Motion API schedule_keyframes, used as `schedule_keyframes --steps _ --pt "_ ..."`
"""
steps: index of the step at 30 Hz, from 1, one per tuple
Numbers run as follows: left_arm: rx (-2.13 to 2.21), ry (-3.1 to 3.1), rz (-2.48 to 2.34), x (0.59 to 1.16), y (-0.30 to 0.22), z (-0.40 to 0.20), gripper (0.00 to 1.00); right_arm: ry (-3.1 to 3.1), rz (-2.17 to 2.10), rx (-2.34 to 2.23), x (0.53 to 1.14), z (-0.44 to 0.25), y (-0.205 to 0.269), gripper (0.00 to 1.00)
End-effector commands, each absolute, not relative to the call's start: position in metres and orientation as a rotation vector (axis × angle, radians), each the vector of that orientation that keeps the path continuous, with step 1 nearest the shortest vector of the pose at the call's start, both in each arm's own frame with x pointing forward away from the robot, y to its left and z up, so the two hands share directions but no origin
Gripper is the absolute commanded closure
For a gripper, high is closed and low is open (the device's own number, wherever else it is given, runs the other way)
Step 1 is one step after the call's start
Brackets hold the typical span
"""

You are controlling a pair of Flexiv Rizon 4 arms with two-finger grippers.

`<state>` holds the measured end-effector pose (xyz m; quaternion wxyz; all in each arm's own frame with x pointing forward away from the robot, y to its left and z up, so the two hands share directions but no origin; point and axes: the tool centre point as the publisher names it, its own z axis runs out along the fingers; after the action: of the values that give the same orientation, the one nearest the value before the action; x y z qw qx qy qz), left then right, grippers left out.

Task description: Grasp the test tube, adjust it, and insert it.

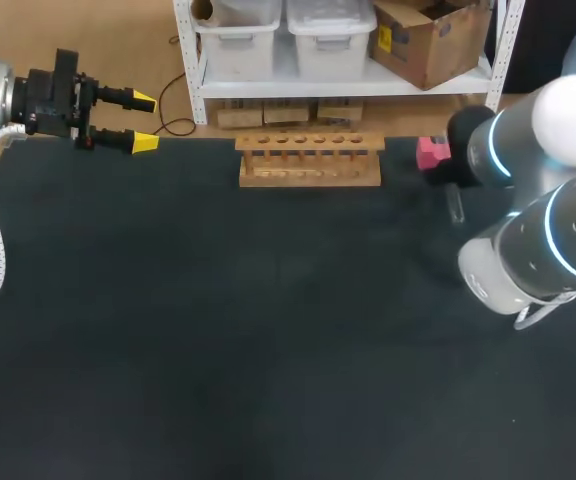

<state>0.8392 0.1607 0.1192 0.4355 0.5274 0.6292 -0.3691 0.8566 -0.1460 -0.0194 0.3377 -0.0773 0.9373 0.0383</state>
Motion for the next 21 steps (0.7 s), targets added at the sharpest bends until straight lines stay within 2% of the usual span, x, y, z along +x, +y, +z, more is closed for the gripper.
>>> schedule_keyframes --steps 1,7,8,10,11,17,19,21 --pt "1.309 1.564 -0.912 0.8370 0.1603 0.1183 0.00 2.449 0.102 -0.204 0.8573 -0.0166 -0.1475 0.53" --pt "1.309 1.564 -0.912 0.8370 0.1603 0.1183 0.00 2.451 0.094 -0.200 0.8575 -0.0162 -0.1486 0.57" --pt "1.309 1.564 -0.912 0.8370 0.1603 0.1183 0.00 2.452 0.093 -0.202 0.8575 -0.0161 -0.1486 0.61" --pt "1.309 1.564 -0.912 0.8370 0.1603 0.1183 0.00 2.454 0.091 -0.203 0.8574 -0.0161 -0.1486 0.76" --pt "1.309 1.564 -0.912 0.8370 0.1603 0.1183 0.00 2.455 0.091 -0.203 0.8573 -0.0163 -0.1484 0.80" --pt "1.309 1.564 -0.912 0.8370 0.1603 0.1183 0.00 2.460 0.082 -0.198 0.8554 -0.0162 -0.1475 0.89" --pt "1.309 1.564 -0.912 0.8370 0.1603 0.1183 0.00 2.460 0.082 -0.195 0.8544 -0.0158 -0.1474 1.00" --pt "1.309 1.564 -0.912 0.8370 0.1603 0.1183 0.00 2.462 0.079 -0.188 0.8534 -0.0153 -0.1479 1.00"
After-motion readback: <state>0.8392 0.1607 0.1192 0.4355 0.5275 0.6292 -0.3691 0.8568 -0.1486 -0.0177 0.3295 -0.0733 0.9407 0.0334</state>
